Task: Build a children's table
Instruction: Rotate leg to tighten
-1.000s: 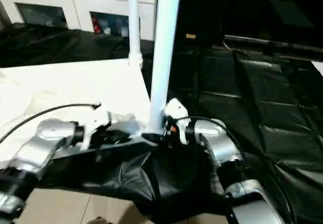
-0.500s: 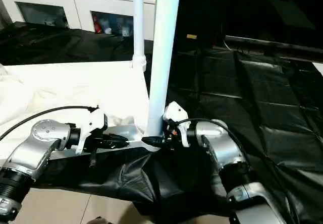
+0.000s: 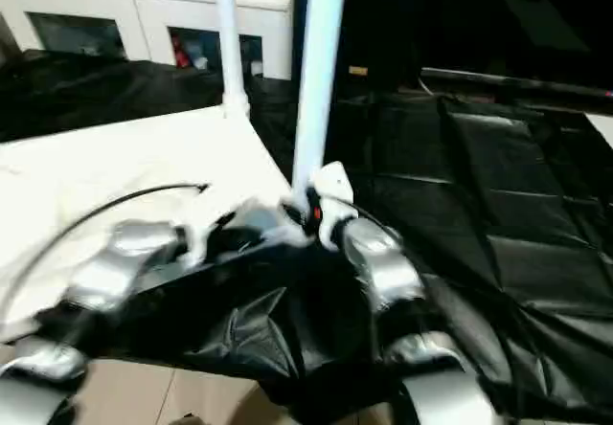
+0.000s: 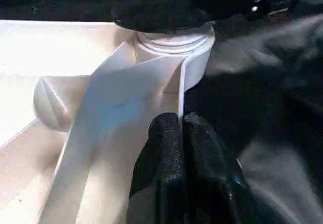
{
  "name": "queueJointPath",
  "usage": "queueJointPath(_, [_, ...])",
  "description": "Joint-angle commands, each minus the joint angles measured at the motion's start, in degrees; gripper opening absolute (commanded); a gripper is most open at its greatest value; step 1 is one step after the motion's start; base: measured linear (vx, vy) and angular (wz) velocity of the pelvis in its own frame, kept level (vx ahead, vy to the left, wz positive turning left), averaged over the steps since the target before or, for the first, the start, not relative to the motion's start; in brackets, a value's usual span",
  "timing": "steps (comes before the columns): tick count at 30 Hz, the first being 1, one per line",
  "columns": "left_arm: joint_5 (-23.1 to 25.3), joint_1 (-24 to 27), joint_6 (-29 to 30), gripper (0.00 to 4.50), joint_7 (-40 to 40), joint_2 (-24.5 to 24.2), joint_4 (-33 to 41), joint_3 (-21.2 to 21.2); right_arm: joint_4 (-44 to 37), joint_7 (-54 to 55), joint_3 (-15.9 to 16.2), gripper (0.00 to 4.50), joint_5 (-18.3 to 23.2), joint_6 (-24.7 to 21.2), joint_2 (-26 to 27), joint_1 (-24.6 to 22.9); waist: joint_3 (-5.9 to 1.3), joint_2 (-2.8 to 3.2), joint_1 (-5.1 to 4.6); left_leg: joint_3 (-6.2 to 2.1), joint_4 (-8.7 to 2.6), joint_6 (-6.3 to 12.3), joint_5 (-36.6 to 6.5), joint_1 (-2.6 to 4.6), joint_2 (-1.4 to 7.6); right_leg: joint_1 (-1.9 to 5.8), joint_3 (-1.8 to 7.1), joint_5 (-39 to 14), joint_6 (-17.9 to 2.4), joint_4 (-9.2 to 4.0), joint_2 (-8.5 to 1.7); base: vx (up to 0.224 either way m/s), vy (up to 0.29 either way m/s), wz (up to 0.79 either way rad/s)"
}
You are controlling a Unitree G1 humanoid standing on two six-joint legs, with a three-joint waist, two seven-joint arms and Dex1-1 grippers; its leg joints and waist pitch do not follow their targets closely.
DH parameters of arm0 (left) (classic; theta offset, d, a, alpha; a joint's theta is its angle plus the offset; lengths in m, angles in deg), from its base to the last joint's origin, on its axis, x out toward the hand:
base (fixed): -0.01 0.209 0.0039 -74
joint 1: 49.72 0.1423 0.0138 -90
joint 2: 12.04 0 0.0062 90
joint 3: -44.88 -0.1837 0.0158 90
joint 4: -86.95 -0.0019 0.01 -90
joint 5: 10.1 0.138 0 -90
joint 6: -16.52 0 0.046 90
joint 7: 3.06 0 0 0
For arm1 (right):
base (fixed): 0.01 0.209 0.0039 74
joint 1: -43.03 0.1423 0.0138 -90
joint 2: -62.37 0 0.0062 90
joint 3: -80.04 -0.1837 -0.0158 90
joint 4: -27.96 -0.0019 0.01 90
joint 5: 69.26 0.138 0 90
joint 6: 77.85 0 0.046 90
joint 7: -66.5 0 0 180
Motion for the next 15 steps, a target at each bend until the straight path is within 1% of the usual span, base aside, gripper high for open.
queueJointPath(1, [-0.55, -3.16, -0.95, 0.0, 5.19, 3.48, -0.47, 0.48, 2.56, -2.72, 5.19, 2.1, -1.04, -0.53, 5.28, -0.94, -3.68, 0.06, -0.16, -0.35, -4.06, 0.51, -10.8, 0.08, 1.46, 2.85, 3.42, -14.11, -9.1, -4.46, -4.37, 0.0, 0.0, 0.0])
queueJointPath(2, [-0.23, -3.27, -1.14, 0.0, 5.15, 3.61, -0.75, 0.23, 2.79, -3.04, 4.92, 2.55, -0.8, -0.55, 5.66, -0.8, -3.67, 0.07, -0.17, -0.33, -4.06, 0.67, -10.81, 0.08, 1.44, 2.84, 3.42, -14.05, -9.12, -4.49, -4.35, 0.0, 0.0, 0.0])
queueJointPath(3, [0.12, -3.2, -1.28, 0.0, 5.34, 3.6, -0.82, 0.04, 2.75, -3.54, 4.73, 2.67, -0.63, -0.51, 5.73, -0.77, -3.59, -0.01, -0.15, -0.31, -4.12, 0.9, -11.25, 0.1, 1.47, 2.8, 3.41, -14.57, -8.96, -4.6, -4.3, 0.0, 0.0, 0.0])
queueJointPath(4, [0.35, -3.14, -1.37, 0.0, 5.52, 3.59, -0.85, -0.07, 2.7, -3.9, 4.61, 2.67, -0.54, -0.49, 5.77, -0.76, -3.52, 0.11, -0.16, -0.32, -4.17, 0.95, -11.9, 0.16, 1.49, 2.71, 3.41, -15.6, -8.77, -4.7, -4.35, 0.0, 0.0, 0.0])
queueJointPath(5, [0.34, -2.91, -1.42, 0.0, 5.26, 3.39, -0.61, -0.18, 2.74, -4.55, 4.48, 2.67, -0.36, -0.69, 5.73, -0.68, -3.5, -0.14, -0.19, -0.32, -4.2, 0.98, -12.15, 0.15, 1.49, 2.73, 3.39, -16.32, -8.53, -4.81, -4.37, 0.0, 0.0, 0.0])
queueJointPath(7, [0.26, -2.48, -1.49, 0.0, 4.9, 2.98, -0.18, -0.06, 2.84, -5.42, 4.73, 2.97, -0.66, -0.43, 5.32, -0.58, -3.41, 0.05, -0.17, -0.4, -4.31, 0.75, -12.96, 0.18, 1.56, 2.62, 3.4, -18.1, -8.03, -4.97, -4.41, 0.0, 0.0, 0.0])
queueJointPath(8, [0.21, -2.16, -1.89, 0.0, 4.25, 2.63, 0.14, -0.09, 2.87, -5.86, 4.88, 2.97, -0.78, -0.14, 4.95, -0.52, -3.44, 0.21, -0.14, -0.43, -4.32, 0.64, -13.17, 0.25, 1.56, 2.57, 3.41, -18.14, -8.03, -4.97, -4.42, 0.0, 0.0, 0.0])
queueJointPath(9, [-0.01, -1.61, -2.64, 0.0, 3.17, 2.0, 0.68, -0.06, 2.28, -6.9, 5.69, 3.11, -1.49, 1.13, 3.79, -0.69, -3.48, 0.18, -0.19, -0.43, -4.34, 0.59, -13.36, 0.24, 1.6, 2.58, 3.42, -17.79, -8.09, -4.94, -4.42, 0.0, 0.0, 0.0])
queueJointPath(11, [-0.37, -1.14, -3.57, 0.0, 1.7, 1.45, 1.14, -0.18, 1.57, -8.26, 6.23, 3.11, -1.77, 1.83, 2.7, -0.94, -3.56, 0.03, -0.2, -0.43, -4.28, 0.8, -12.71, 0.03, 1.53, 2.76, 3.42, -16.34, -8.34, -4.78, -4.39, 0.0, 0.0, 0.0])
queueJointPath(12, [-0.82, -0.64, -3.79, 0.0, 0.0, 0.75, 1.76, -0.32, 0.52, -11.04, 6.46, 3.11, -1.24, 1.81, 1.26, -1.44, -3.59, 0.04, -0.2, -0.41, -4.26, 1.05, -12.22, 0.07, 1.55, 2.82, 3.45, -15.5, -8.59, -4.68, -4.41, 0.0, 0.0, 0.0])
queueJointPath(13, [-1.09, -0.3, -4.53, 0.0, -1.3, 0.16, 2.17, -0.45, -0.23, -12.91, 6.73, 3.11, -1.03, 2.16, 0.16, -1.82, -3.6, -0.11, -0.19, -0.35, -4.16, 1.45, -11.73, 0.02, 1.57, 2.87, 3.45, -14.8, -8.81, -4.59, -4.4, 0.0, 0.0, 0.0])
queueJointPath(14, [-1.46, -0.01, -4.73, 0.0, -2.65, -0.4, 2.66, -0.48, -1.08, -14.84, 6.9, 3.11, -0.71, 2.18, -0.94, -2.18, -3.56, -0.1, -0.16, -0.32, -4.16, 1.63, -11.61, 0.01, 1.57, 2.85, 3.45, -14.75, -8.82, -4.63, -4.42, 0.0, 0.0, 0.0])
queueJointPath(15, [-1.82, 0.24, -4.73, 0.0, -3.86, -0.96, 3.12, -0.48, -1.95, -16.84, 7.1, 3.11, -0.37, 2.17, -2.02, -2.53, -3.64, -0.47, -0.12, -0.27, -4.05, 2.19, -10.83, -0.12, 1.58, 3.03, 3.44, -14.0, -8.83, -4.47, -4.44, 0.0, 0.0, 0.0])
